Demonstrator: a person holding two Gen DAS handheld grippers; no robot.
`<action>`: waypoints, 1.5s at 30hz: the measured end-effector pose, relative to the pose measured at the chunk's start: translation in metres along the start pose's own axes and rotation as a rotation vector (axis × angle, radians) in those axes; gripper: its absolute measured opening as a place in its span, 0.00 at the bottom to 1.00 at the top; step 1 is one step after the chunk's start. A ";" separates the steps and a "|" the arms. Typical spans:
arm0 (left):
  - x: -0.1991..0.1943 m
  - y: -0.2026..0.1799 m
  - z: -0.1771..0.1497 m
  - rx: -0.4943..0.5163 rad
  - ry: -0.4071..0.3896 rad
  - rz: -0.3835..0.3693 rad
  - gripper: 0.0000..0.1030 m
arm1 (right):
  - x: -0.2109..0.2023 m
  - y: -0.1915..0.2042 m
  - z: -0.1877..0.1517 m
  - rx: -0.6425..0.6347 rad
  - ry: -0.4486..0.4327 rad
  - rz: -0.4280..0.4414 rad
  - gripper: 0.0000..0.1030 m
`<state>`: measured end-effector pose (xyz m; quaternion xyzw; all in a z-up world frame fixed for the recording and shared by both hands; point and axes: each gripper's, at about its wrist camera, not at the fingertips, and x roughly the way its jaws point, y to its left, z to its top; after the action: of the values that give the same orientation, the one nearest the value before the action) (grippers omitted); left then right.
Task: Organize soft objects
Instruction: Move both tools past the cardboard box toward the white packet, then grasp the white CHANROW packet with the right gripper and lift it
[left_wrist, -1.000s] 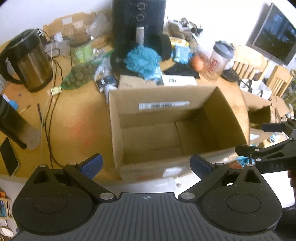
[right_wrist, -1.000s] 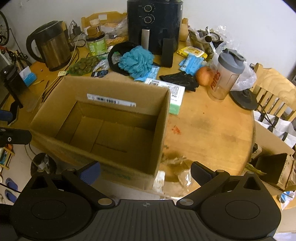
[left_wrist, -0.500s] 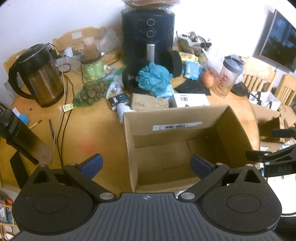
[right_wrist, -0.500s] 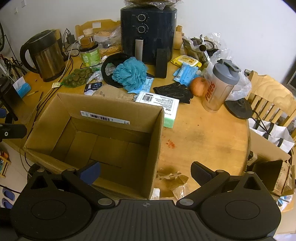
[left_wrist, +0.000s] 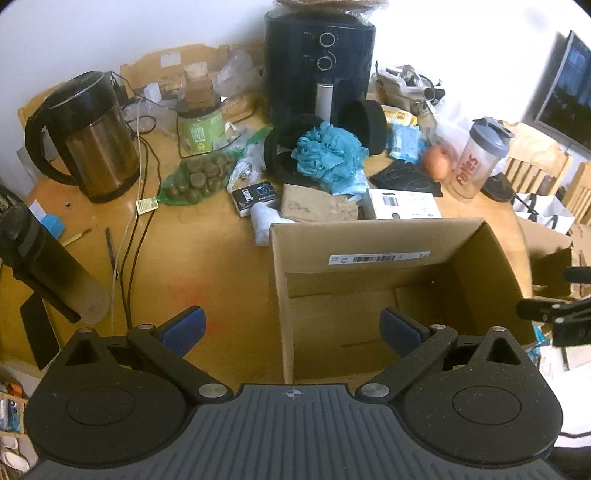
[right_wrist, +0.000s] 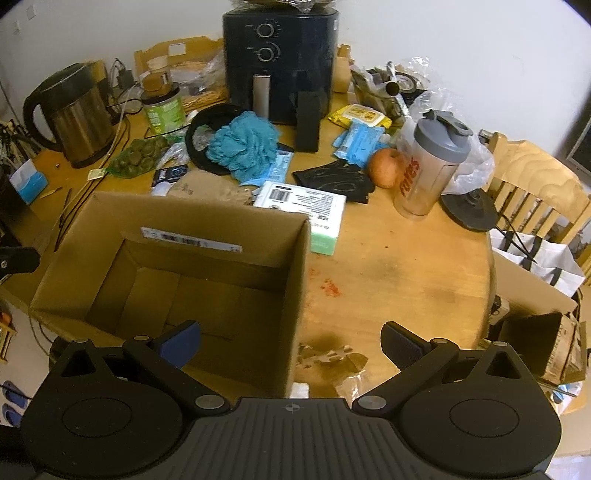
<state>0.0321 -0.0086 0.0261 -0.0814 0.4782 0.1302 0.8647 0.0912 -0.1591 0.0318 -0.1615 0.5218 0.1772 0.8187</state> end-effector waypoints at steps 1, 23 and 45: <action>0.001 0.001 0.001 0.003 0.003 0.003 1.00 | 0.001 -0.001 0.001 0.002 0.001 -0.006 1.00; 0.019 0.034 0.026 0.034 -0.036 -0.048 1.00 | 0.017 -0.061 0.035 0.169 0.023 0.005 1.00; 0.028 0.038 0.029 -0.094 0.002 -0.054 1.00 | 0.092 -0.065 0.120 -0.163 -0.065 0.142 1.00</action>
<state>0.0579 0.0390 0.0174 -0.1350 0.4700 0.1290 0.8627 0.2532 -0.1515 0.0014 -0.1844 0.4890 0.2815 0.8047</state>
